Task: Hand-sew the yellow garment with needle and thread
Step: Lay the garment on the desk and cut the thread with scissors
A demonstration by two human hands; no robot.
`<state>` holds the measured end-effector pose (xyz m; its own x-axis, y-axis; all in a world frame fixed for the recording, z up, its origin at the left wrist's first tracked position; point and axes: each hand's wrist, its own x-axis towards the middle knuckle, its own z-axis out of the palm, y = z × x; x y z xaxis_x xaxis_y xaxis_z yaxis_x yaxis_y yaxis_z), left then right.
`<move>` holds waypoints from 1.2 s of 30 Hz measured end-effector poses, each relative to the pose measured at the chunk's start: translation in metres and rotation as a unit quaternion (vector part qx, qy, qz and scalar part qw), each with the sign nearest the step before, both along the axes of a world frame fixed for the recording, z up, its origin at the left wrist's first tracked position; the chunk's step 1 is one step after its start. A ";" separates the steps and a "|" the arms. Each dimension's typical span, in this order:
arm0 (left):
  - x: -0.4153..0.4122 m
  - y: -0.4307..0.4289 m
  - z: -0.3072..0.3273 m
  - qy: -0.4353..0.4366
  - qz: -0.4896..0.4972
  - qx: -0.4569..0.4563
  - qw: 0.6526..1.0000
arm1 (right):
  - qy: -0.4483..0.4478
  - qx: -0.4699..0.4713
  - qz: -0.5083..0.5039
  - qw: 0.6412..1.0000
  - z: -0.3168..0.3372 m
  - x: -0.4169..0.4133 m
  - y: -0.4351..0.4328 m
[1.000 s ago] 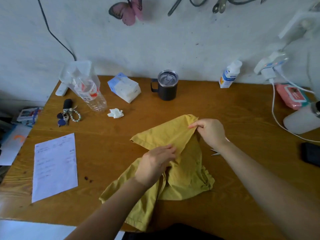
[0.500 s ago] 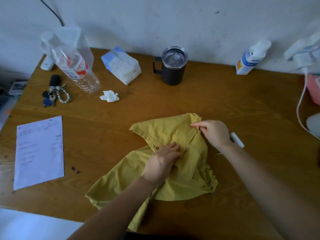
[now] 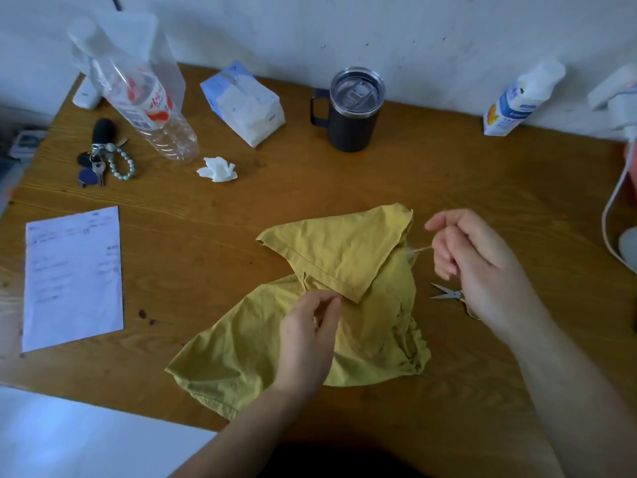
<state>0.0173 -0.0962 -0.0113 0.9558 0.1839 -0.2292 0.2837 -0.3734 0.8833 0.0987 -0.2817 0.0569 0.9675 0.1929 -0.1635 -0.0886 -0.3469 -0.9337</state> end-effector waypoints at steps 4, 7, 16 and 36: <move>0.003 -0.004 0.013 0.238 0.094 -0.317 0.913 | 0.045 0.163 0.008 0.986 0.019 -0.042 0.021; 0.006 -0.007 0.019 0.310 0.111 -0.496 0.804 | 0.118 0.232 0.000 0.965 0.014 -0.067 0.033; 0.018 0.014 0.031 0.366 0.099 -0.653 0.655 | 0.252 0.293 -0.007 0.922 -0.004 -0.109 0.033; 0.013 0.039 0.010 0.268 0.004 -0.266 0.926 | 0.098 -0.094 -0.030 0.990 -0.054 -0.050 0.045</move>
<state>0.0303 -0.0570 -0.0010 0.6774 -0.0846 -0.7307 0.7356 0.0783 0.6728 0.0489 -0.2367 0.0027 0.9223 0.0846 -0.3771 -0.2874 -0.5020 -0.8157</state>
